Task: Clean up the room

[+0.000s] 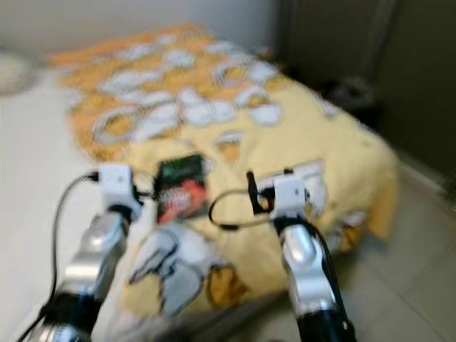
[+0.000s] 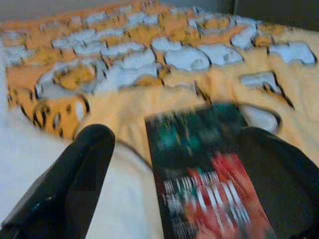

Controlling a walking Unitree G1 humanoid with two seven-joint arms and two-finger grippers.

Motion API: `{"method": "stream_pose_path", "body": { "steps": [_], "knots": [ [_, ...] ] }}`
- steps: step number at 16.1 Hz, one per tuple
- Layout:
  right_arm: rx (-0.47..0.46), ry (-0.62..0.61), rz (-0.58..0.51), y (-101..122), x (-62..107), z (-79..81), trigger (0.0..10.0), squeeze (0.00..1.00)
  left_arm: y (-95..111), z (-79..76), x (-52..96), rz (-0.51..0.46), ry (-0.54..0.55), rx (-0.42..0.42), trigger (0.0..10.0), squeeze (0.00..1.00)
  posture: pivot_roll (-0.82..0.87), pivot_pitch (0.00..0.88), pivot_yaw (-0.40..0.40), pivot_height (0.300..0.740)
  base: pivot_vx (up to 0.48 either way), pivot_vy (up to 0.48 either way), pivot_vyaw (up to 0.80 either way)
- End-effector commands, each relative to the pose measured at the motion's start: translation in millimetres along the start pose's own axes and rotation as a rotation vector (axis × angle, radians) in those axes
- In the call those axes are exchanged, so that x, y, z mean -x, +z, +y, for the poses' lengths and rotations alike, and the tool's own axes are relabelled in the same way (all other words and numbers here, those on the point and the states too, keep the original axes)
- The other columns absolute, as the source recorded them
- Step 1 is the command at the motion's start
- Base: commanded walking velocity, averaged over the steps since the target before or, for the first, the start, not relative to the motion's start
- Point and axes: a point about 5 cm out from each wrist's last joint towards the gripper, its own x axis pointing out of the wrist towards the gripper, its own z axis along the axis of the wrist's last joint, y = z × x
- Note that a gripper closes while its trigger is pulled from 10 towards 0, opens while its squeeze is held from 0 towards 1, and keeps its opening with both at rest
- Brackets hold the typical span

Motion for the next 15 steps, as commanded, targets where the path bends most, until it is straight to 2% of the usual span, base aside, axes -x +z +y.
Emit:
{"method": "stream_pose_path", "body": {
  "steps": [1, 5, 6, 7, 8, 9, 10, 12, 14, 15],
  "knots": [
    [0.008, -0.013, -0.001, 2, 3.1, -6.2, 10.0, 0.00, 3, -13.2, -11.6, 0.033, -0.084, 0.017, 10.0, 0.00, -0.20, 0.000, 0.123, 0.740, 0.000, 0.000, 0.00],
    [0.026, -0.013, 0.003, 3, 11.6, -12.1, 10.0, 0.00, 3, -18.7, -33.6, 0.112, -0.117, 0.133, 10.0, 0.00, -0.24, 0.000, 0.128, 0.740, 0.000, 0.000, 0.00],
    [0.031, -0.021, 0.010, 3, 21.4, -15.2, 10.0, 0.00, 2, -8.7, -40.3, 0.141, -0.050, 0.166, 10.0, 0.00, -0.27, 0.000, 0.129, 0.740, 0.000, 0.000, 0.00],
    [0.036, -0.017, 0.021, 2, 28.8, -15.7, 10.0, 0.00, 4, -0.9, -43.4, 0.137, -0.011, 0.150, 10.0, 0.00, -0.29, 0.000, 0.130, 0.740, 0.000, 0.000, 0.00],
    [0.036, -0.017, 0.021, 2, 28.8, -15.7, 10.0, 0.00, 4, -0.9, -43.4, 0.137, -0.011, 0.150, 10.0, 0.00, -0.29, 0.000, 0.130, 0.740, 0.000, 0.000, 0.00],
    [0.056, -0.003, 0.046, 1, 45.1, -18.7, 10.0, 0.00, 17, 22.8, -48.1, 0.096, 0.087, 0.078, 10.0, 0.00, -0.31, 0.039, 0.133, 0.740, 0.000, 0.000, 0.00],
    [0.062, -0.002, 0.059, 0, 52.2, -20.6, 10.0, 0.00, 19, 31.3, -47.7, 0.086, 0.116, 0.067, 10.0, 0.00, -0.32, 0.055, 0.131, 0.740, 0.000, 0.000, 0.00],
    [0.063, -0.003, 0.074, 0, 59.5, -22.2, 10.0, 0.00, 15, 41.4, -45.1, 0.094, 0.157, 0.063, 10.0, 0.00, -0.32, 0.076, 0.126, 0.740, 0.000, 0.000, 0.00],
    [0.044, 0.021, 0.099, 2, 68.0, -18.8, 10.0, 0.00, 2, 68.2, -34.6, 0.115, 0.299, 0.107, 10.0, 0.00, -0.32, 0.103, 0.118, 0.740, 0.000, 0.000, 0.00],
    [0.043, 0.021, 0.104, 2, 69.9, -18.9, 10.0, 0.00, 0, 70.6, -33.4, 0.117, 0.308, 0.121, 10.0, 0.00, -0.32, 0.105, 0.117, 0.740, 0.000, 0.000, 0.00]
  ]
}}
